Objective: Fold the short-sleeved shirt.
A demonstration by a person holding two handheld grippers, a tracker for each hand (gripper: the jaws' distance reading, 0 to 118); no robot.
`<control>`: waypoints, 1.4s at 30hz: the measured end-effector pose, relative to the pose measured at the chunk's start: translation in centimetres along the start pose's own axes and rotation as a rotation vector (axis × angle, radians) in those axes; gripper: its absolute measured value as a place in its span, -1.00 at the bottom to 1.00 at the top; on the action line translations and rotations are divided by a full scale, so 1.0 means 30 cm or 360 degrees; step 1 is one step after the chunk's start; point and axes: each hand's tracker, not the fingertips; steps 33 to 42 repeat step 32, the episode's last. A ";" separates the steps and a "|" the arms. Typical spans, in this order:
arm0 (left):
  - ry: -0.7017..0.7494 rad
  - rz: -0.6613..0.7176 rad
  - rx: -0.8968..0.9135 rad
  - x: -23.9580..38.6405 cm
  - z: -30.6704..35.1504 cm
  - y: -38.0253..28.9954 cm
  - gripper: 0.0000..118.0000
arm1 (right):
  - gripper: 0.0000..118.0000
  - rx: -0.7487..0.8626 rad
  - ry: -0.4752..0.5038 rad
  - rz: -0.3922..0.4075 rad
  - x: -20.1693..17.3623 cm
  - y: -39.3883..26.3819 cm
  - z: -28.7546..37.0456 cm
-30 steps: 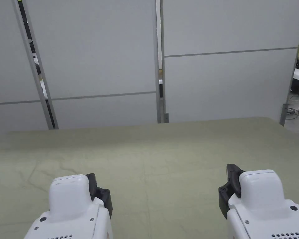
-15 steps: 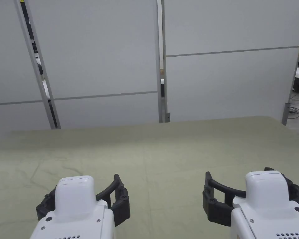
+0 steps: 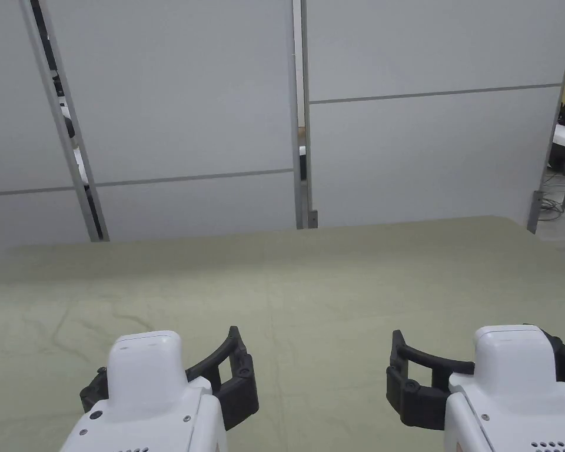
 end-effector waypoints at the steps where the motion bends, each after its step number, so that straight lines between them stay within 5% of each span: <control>1: -0.0035 0.0028 -0.0003 -0.003 0.003 0.000 0.44 | 1.00 -0.0006 0.0001 0.0004 0.001 -0.002 -0.003; 42: 0.0037 -0.0169 0.0052 0.027 -0.028 -0.035 0.44 | 1.00 -0.0077 -0.0010 0.0008 0.003 -0.043 -0.032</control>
